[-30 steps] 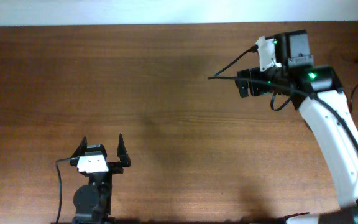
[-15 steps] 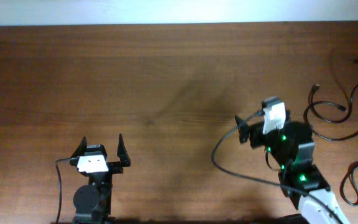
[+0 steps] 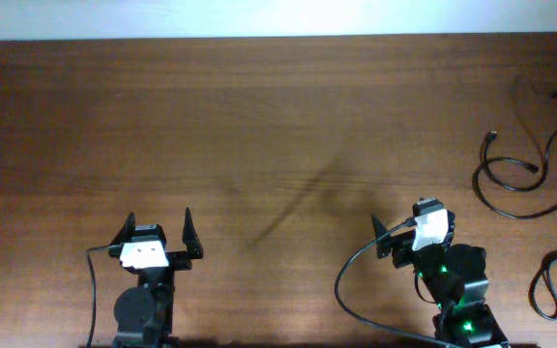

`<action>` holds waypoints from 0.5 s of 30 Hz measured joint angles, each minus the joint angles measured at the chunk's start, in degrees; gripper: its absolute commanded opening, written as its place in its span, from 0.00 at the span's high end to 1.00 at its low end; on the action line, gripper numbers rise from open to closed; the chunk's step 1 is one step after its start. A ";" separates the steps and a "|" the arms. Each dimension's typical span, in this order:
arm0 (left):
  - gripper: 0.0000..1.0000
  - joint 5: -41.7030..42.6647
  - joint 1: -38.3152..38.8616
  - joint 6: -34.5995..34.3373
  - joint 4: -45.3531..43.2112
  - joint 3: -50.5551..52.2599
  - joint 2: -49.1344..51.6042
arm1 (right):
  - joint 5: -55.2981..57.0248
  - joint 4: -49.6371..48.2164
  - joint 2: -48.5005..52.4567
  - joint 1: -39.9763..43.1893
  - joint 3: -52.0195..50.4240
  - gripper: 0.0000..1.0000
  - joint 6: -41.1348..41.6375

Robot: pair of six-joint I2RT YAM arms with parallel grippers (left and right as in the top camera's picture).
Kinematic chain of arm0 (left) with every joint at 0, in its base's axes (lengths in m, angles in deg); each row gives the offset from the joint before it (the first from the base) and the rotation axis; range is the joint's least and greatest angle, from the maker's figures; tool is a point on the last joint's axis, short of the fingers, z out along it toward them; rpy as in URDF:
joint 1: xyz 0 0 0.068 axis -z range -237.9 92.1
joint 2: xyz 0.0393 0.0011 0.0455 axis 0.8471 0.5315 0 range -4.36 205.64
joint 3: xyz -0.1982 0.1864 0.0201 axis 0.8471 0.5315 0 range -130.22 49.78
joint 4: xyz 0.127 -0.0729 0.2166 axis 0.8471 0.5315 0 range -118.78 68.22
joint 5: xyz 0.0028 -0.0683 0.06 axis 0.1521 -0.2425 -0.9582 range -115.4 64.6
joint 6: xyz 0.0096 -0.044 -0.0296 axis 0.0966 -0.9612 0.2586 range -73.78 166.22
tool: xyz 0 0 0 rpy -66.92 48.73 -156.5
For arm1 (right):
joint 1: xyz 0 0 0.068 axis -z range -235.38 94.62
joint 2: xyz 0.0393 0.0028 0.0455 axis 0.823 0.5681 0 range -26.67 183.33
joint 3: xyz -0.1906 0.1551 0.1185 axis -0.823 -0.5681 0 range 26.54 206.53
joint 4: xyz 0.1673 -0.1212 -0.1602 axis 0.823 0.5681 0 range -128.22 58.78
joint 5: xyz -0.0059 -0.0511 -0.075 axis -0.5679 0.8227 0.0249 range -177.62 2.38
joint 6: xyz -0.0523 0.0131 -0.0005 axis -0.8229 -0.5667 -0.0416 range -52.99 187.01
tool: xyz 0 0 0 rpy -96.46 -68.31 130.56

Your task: Untangle cables

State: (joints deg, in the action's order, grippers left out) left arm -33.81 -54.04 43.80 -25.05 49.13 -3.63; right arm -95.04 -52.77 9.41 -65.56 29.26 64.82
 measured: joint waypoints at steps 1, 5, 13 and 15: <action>0.01 0.02 0.00 0.00 0.02 0.00 0.00 | 0.04 0.50 -1.20 0.00 -0.94 0.02 0.00; 0.01 0.02 0.00 0.00 0.00 0.00 0.00 | 0.04 2.27 -5.07 0.00 -2.03 0.02 -0.02; 0.01 0.00 0.00 0.02 0.00 0.00 0.00 | 0.04 2.40 -11.63 0.00 -2.05 0.02 0.00; 0.01 0.00 0.00 0.00 0.00 0.00 0.00 | 0.04 2.51 -14.32 0.00 -2.05 0.02 -0.04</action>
State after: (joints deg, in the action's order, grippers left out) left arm -33.81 -54.04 43.80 -25.05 49.13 -3.63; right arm -94.99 -50.26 -4.91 -65.56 27.20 64.77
